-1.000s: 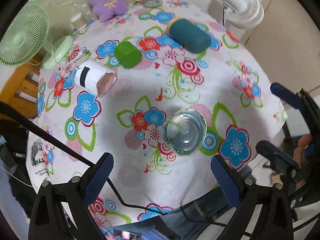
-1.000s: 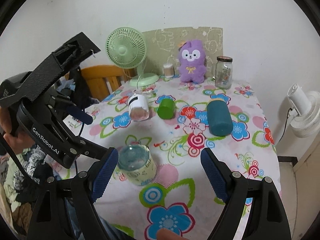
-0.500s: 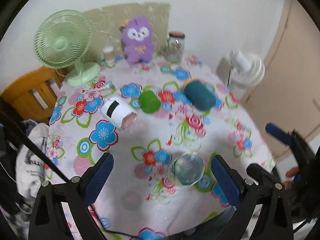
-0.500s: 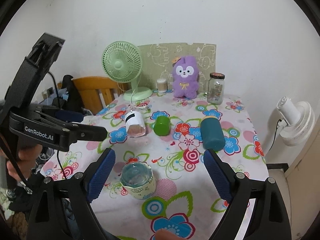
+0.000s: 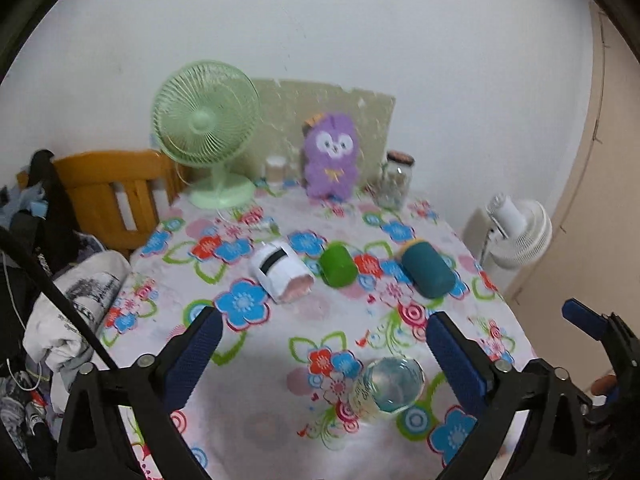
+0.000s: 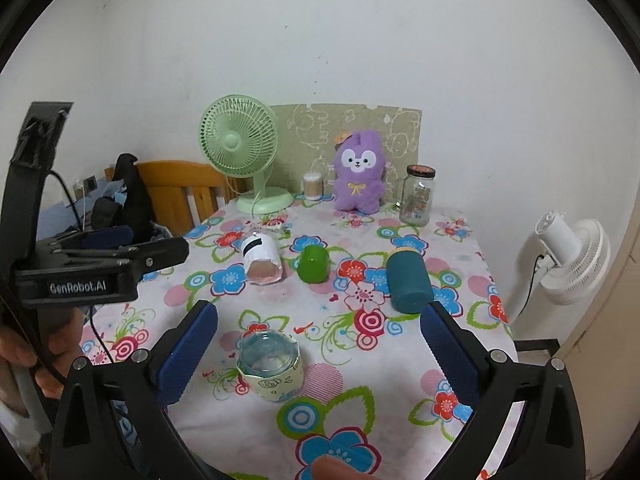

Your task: Flip cup upside down

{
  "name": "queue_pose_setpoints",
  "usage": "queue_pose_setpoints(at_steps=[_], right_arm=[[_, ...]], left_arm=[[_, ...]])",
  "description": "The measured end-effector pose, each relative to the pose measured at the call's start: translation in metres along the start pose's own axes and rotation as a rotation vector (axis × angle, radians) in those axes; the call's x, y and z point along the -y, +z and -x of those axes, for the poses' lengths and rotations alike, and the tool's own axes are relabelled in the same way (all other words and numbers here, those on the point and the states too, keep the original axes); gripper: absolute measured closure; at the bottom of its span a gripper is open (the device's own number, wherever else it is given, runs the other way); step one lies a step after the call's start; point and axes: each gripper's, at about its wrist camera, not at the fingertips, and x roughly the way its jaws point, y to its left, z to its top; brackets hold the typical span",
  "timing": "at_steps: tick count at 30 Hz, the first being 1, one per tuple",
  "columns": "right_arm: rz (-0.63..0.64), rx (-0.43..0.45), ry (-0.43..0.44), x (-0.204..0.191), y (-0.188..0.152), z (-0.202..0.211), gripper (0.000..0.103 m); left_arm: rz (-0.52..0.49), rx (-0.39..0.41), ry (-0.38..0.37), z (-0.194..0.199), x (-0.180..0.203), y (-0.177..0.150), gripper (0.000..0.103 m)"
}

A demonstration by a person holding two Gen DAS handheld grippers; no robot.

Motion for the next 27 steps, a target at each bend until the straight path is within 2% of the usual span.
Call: queue_pose_setpoints(at_steps=[6, 19, 27], right_arm=[[-0.003, 0.013, -0.025, -0.001, -0.003, 0.002, 0.0], [0.004, 0.016, -0.071, 0.0, -0.012, -0.004, 0.0], [0.006, 0.003, -0.072, 0.0, -0.016, -0.008, 0.0]], left_arm=[[-0.014, 0.08, 0.033, 0.01, 0.005, -0.011, 0.0], [-0.051, 0.133, 0.089, 0.008, 0.014, -0.028, 0.0], [-0.05, 0.128, 0.079, 0.002, 0.017, -0.035, 0.0]])
